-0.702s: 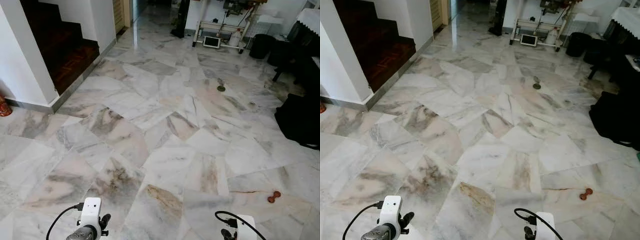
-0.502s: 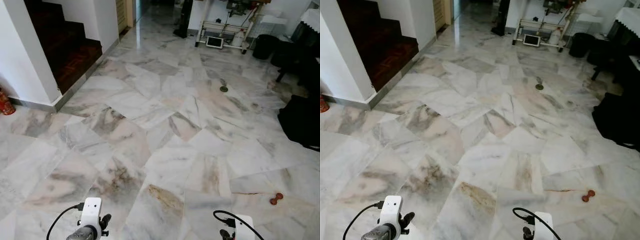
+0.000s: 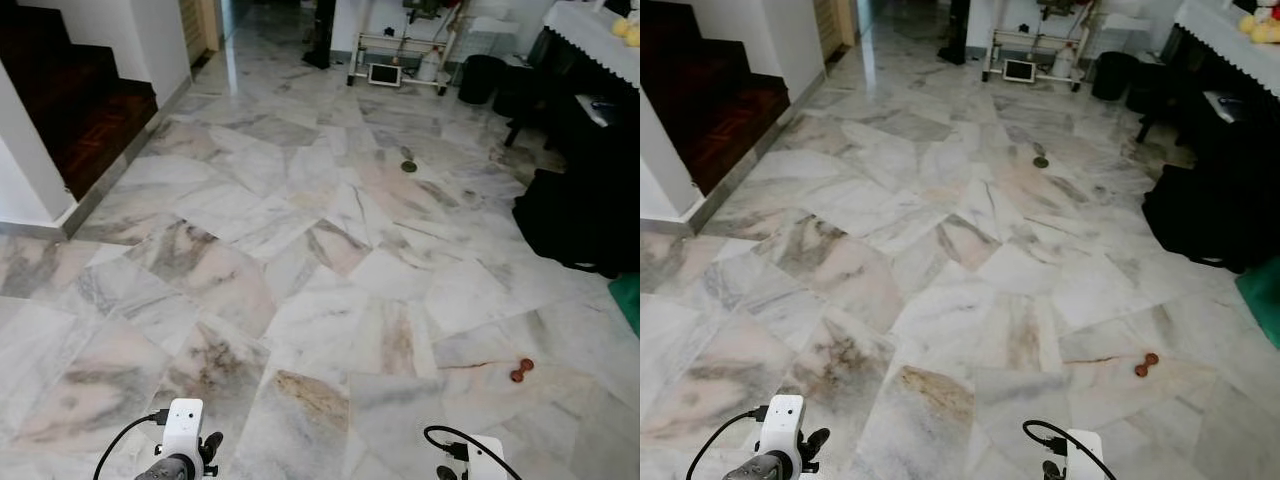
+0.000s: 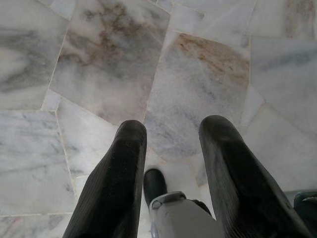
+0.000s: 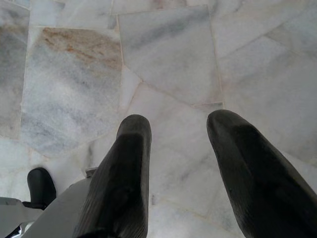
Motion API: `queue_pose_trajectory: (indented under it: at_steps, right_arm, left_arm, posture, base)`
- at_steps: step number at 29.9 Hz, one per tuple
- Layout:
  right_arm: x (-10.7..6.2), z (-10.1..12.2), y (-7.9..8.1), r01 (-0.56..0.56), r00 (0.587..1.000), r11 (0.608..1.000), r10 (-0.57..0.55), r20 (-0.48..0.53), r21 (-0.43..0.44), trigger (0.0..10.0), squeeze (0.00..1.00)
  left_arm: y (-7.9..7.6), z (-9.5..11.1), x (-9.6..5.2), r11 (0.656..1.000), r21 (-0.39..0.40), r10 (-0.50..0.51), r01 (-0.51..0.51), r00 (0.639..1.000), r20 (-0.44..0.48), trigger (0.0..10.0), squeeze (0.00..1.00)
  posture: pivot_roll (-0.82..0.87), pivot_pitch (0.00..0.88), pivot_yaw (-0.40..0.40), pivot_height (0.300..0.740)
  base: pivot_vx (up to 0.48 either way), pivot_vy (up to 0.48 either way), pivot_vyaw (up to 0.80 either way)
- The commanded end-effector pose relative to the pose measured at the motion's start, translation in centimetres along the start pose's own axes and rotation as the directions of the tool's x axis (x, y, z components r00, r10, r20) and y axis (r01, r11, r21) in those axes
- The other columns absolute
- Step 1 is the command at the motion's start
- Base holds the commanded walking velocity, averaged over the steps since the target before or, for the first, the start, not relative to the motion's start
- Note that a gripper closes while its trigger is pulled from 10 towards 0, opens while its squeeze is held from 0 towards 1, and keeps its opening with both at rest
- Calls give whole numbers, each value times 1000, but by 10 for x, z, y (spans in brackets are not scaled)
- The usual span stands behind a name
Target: Setting the table
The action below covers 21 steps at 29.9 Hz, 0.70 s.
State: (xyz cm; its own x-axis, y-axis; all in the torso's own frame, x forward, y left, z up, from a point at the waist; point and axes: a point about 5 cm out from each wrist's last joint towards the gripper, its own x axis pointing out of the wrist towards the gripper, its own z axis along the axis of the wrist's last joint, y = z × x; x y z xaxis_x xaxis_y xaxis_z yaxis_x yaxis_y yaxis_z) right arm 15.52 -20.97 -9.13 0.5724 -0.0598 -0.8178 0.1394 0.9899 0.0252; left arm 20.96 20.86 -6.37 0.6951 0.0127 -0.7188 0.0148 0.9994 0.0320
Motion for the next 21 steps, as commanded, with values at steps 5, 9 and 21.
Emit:
queue_pose_trajectory:
  at_steps: [5, 9, 21]
  right_arm:
    - [-1, 0, -4, 11, 1000, 1000, -11, 12, -2, 10000, 0]
    - [-2, -3, -5, 12, 1000, 1000, -12, 5, -6, 10000, 0]
    - [-3, -6, -6, 12, 1000, 1000, -12, -2, -13, 10000, 0]
  left_arm:
    - [-2, -6, -1, 1000, -10, 1, -1, 1000, -19, 10000, 0]
    - [-2, -6, -1, 999, -45, 10, -11, 1000, -27, 10000, 0]
    - [-4, -6, 0, 1000, -15, -2, 2, 1000, -28, 10000, 0]
  posture:
    - [167, 0, -85, 740]
    - [166, 0, -83, 740]
    - [164, 0, -73, 740]
  base:
    - [0, 0, -638]
    - [0, 0, -636]
    - [0, 200, -636]
